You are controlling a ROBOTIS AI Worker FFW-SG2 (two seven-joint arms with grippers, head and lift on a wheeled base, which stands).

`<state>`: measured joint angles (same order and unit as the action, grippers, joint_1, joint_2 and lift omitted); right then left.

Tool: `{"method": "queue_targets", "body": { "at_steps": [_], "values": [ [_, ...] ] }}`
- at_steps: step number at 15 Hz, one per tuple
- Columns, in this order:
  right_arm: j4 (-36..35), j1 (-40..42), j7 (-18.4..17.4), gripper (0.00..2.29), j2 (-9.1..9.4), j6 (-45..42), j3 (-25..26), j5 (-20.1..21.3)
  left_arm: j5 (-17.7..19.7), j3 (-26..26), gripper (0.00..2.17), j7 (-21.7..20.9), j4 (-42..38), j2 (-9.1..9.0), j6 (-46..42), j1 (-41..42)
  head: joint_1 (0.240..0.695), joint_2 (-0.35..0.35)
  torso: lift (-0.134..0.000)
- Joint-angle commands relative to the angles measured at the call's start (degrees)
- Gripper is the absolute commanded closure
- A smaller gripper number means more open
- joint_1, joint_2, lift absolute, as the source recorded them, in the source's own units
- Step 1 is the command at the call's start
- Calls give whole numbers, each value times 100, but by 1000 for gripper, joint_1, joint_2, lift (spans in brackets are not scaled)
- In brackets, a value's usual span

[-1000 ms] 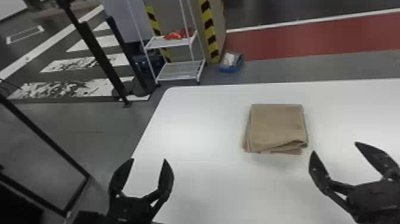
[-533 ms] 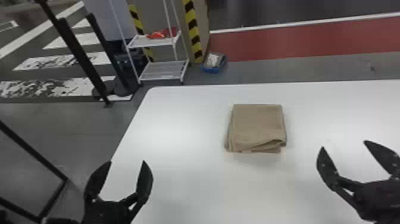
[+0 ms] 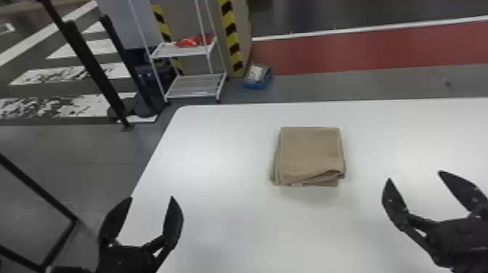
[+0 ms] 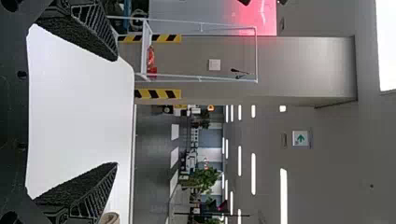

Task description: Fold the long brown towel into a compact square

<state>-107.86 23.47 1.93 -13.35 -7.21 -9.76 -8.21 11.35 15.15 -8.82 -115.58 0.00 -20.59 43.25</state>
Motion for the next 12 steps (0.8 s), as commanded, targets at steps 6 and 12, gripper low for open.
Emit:
{"method": "queue_targets", "body": {
  "at_steps": [6, 12],
  "values": [
    [2, 9, 9, 80, 8, 14, -26, -14, -1, -12, 73, 12, -53, -15, 245, -27, 695, 255, -123],
    [-7, 17, 18, 80, 8, 14, -35, -5, -36, -29, 73, -23, -9, -15, 298, -97, 695, 254, -123]
  ]
}}
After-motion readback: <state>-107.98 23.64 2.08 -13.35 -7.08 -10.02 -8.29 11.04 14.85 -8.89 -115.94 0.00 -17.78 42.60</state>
